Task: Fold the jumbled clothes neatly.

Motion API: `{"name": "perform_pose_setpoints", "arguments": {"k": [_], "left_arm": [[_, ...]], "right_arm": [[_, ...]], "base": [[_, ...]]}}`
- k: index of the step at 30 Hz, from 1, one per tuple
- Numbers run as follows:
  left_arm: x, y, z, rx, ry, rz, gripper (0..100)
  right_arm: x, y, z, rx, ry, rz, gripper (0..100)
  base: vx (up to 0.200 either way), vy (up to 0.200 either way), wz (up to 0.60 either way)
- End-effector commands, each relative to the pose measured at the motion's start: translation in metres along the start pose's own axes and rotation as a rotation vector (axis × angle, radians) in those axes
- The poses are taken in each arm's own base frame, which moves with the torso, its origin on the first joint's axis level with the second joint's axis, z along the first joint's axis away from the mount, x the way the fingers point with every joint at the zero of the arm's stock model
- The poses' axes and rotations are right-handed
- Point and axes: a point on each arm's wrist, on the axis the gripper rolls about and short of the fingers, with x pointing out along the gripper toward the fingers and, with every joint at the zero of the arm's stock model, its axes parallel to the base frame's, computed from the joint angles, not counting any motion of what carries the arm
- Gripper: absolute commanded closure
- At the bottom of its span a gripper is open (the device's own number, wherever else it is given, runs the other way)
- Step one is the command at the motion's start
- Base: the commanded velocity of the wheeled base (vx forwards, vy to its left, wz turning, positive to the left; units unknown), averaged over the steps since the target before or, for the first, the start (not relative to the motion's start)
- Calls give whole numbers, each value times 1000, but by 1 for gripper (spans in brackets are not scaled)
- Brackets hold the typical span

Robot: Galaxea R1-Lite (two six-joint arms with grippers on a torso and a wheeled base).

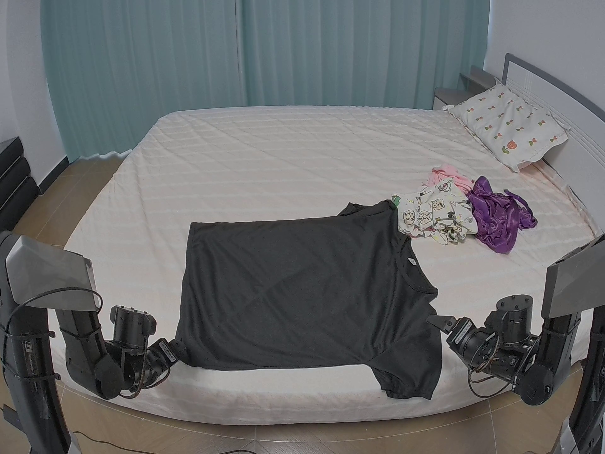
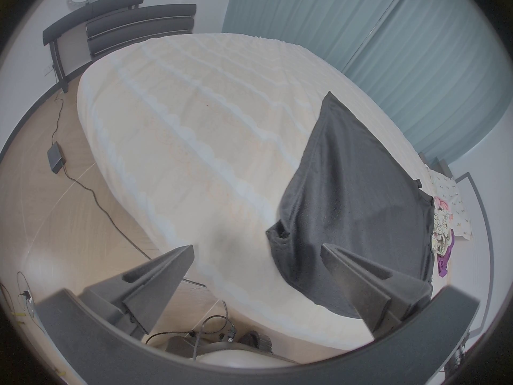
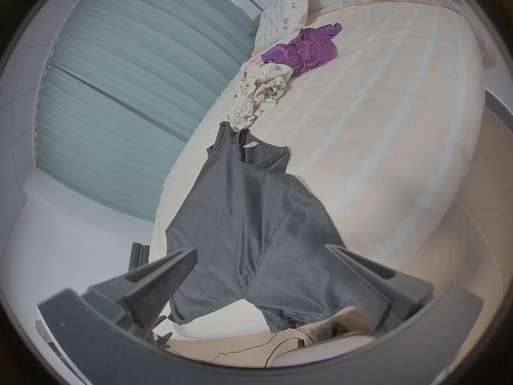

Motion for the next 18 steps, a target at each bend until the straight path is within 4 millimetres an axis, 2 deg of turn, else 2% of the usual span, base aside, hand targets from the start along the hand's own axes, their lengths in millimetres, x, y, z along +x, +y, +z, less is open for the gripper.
{"name": "perform_pose_setpoints", "arguments": {"k": [1,8,18], "left_arm": [[-2,4,3,-7,-4,9,0],[15,-2,2,43,-5,11,0],[28,-2,-1,91,-36,64,0]], "right_arm": [[0,-2,-2,-1,7,-9,0],[-1,0,-1,-2,4,-2,0],[-1,-1,-1,-3,5,-3,0]], "base": [[0,0,0],[0,0,0],[0,0,0]]}}
